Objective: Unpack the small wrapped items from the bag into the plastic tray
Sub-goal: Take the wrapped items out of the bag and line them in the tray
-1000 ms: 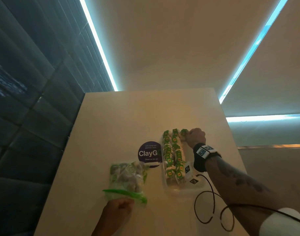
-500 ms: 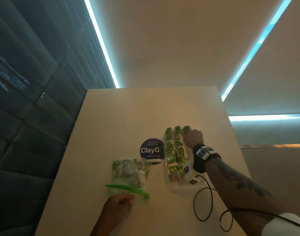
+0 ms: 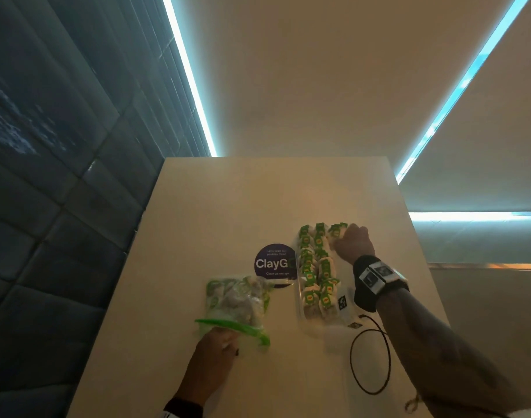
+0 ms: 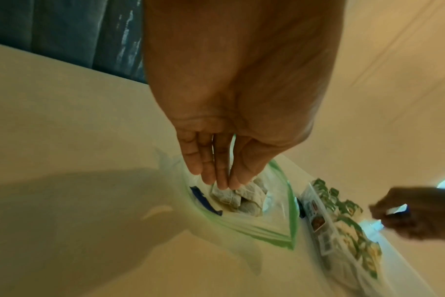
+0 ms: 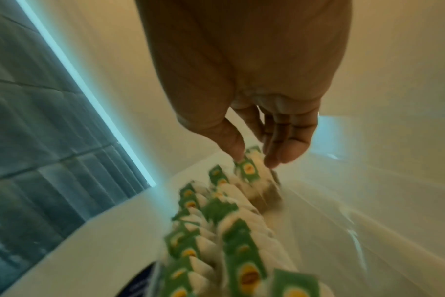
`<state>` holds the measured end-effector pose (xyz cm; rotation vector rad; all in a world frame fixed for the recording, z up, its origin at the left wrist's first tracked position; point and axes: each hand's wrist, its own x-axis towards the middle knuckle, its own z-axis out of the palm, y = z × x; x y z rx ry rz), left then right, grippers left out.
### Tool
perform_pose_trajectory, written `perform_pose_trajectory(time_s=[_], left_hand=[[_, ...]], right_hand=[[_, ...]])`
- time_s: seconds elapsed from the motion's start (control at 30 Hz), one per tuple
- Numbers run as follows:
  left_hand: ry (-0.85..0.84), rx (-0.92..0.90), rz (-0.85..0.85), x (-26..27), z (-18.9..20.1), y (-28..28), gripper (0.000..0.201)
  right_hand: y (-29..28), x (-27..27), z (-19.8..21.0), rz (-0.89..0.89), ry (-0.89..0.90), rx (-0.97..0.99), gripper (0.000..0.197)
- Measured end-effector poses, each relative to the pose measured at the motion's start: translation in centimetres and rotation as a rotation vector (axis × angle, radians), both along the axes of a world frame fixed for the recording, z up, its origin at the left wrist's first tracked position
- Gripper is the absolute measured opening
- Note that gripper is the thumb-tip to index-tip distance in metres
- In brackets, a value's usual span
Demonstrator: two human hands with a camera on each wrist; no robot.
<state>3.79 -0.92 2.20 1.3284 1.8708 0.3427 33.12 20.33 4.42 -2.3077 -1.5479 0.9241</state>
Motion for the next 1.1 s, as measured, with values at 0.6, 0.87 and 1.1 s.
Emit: perform_pose_trajectory(time_s=[0.6, 0.87, 1.1], left_hand=[[0.227, 0.158, -0.505, 1.6, -3.7, 1.5, 0.032], [0.621, 0.123, -0.565, 3.1, -0.4, 5.0, 0.06], [0.668, 0.056, -0.538, 3.3, -1.1, 5.2, 0.066]], right_hand=[[-16.5, -13.3, -0.1, 0.749, -0.045, 0.079, 0.029], [-17.2, -12.7, 1.2, 0.716, -0.022, 0.135, 0.019], [-17.3, -12.8, 1.4, 0.674, -0.04, 0.126, 0.014]])
